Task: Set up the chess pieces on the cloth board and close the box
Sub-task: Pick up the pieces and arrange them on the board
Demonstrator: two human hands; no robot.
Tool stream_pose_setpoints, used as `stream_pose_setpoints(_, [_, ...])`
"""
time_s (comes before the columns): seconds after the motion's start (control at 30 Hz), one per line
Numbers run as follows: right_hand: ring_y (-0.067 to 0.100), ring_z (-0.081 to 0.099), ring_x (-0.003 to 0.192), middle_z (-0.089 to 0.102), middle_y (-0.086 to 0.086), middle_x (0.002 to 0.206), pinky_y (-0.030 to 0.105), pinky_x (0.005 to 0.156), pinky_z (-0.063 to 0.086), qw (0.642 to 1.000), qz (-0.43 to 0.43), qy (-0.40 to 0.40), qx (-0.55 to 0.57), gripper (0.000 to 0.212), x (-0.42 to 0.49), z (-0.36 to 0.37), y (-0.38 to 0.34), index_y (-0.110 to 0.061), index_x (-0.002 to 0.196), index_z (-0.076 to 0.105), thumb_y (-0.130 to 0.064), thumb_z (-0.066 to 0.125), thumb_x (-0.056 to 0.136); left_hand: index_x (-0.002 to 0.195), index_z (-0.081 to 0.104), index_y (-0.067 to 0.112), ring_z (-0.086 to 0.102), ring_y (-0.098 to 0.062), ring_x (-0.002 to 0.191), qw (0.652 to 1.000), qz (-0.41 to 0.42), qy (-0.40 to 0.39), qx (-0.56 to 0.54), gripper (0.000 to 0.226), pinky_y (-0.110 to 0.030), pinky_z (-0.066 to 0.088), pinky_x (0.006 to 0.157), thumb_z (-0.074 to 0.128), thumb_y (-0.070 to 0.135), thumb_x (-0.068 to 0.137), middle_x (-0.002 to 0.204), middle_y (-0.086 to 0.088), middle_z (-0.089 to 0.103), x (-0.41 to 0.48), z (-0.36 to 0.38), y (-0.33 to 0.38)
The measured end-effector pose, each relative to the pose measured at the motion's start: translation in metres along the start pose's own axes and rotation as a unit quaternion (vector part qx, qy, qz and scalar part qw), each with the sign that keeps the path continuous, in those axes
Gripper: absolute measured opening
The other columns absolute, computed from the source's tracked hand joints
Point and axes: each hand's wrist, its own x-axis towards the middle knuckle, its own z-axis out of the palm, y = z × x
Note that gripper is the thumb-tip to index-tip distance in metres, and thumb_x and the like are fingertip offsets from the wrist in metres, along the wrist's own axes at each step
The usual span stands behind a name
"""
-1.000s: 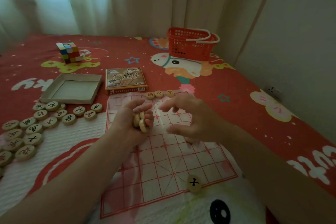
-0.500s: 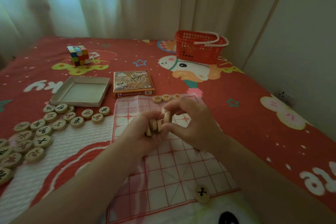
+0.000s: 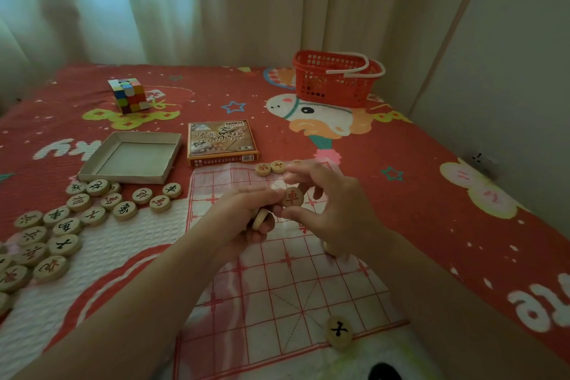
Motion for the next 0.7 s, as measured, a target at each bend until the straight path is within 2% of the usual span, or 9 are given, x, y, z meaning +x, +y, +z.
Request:
stream_pose_setpoints(0.13, [0.0, 0.058, 0.086, 0.061, -0.015, 0.101, 0.01, 0.07, 0.041, 1.0, 0.005, -0.002, 0.009, 0.057, -0.002, -0.004, 0.004, -0.034, 0.119, 0.049, -0.042, 0.068, 0.066, 0.07, 0.057, 0.005, 0.04, -0.007, 0.037, 1.0, 0.017, -0.008, -0.021, 0.022, -0.016, 0.024, 0.036, 0.052, 0.014, 0.089, 0.05, 0.001, 0.054, 0.002, -0.001, -0.001])
stream_pose_setpoints(0.27, [0.001, 0.058, 0.086, 0.061, -0.013, 0.1, 0.01, 0.07, 0.041, 1.0, -0.001, -0.006, 0.01, 0.051, 0.0, -0.006, 0.008, -0.03, 0.115, 0.053, -0.038, 0.068, 0.067, 0.069, 0.058, 0.005, 0.04, -0.007, 0.038, 0.999, 0.028, 0.0, -0.024, 0.021, -0.016, 0.024, 0.036, 0.055, 0.014, 0.088, 0.056, -0.001, 0.054, 0.004, -0.004, -0.002])
stream_pose_setpoints(0.4, [-0.007, 0.052, 0.082, 0.063, -0.007, 0.089, 0.004, 0.072, 0.038, 1.0, -0.021, -0.008, 0.015, 0.036, 0.002, -0.007, 0.012, -0.012, 0.099, 0.066, -0.03, 0.069, 0.068, 0.066, 0.056, 0.005, 0.039, -0.007, 0.036, 0.999, 0.038, -0.001, 0.015, 0.023, -0.017, 0.023, 0.037, 0.055, 0.014, 0.088, 0.047, 0.002, 0.052, 0.002, -0.002, -0.001])
stream_pose_setpoints(0.53, [0.006, 0.056, 0.079, 0.069, 0.006, 0.084, 0.005, 0.07, 0.038, 0.999, -0.023, -0.027, -0.004, 0.032, 0.009, -0.016, 0.006, -0.005, 0.093, 0.069, -0.02, 0.076, 0.065, 0.061, 0.057, 0.008, 0.04, -0.008, 0.036, 0.998, 0.049, 0.008, 0.05, 0.026, -0.017, 0.025, 0.035, 0.058, 0.016, 0.087, 0.047, 0.001, 0.05, 0.002, 0.0, 0.006])
stream_pose_setpoints(0.63, [0.009, 0.057, 0.082, 0.068, 0.004, 0.087, 0.004, 0.07, 0.038, 0.999, -0.009, -0.043, -0.017, 0.032, 0.005, -0.025, 0.001, -0.005, 0.093, 0.069, -0.013, 0.078, 0.063, 0.06, 0.062, 0.014, 0.04, -0.009, 0.038, 0.998, 0.02, 0.018, 0.052, 0.025, -0.016, 0.025, 0.035, 0.061, 0.016, 0.085, 0.054, 0.0, 0.051, 0.001, 0.004, 0.005])
stream_pose_setpoints(0.7, [0.014, 0.058, 0.082, 0.065, -0.004, 0.087, 0.007, 0.07, 0.041, 0.999, 0.005, -0.051, -0.008, 0.033, -0.005, -0.027, 0.0, -0.009, 0.094, 0.068, -0.014, 0.078, 0.063, 0.066, 0.06, 0.012, 0.039, -0.008, 0.038, 0.998, -0.025, 0.027, 0.048, 0.016, -0.015, 0.025, 0.034, 0.06, 0.013, 0.082, 0.056, 0.0, 0.05, 0.0, 0.007, 0.002])
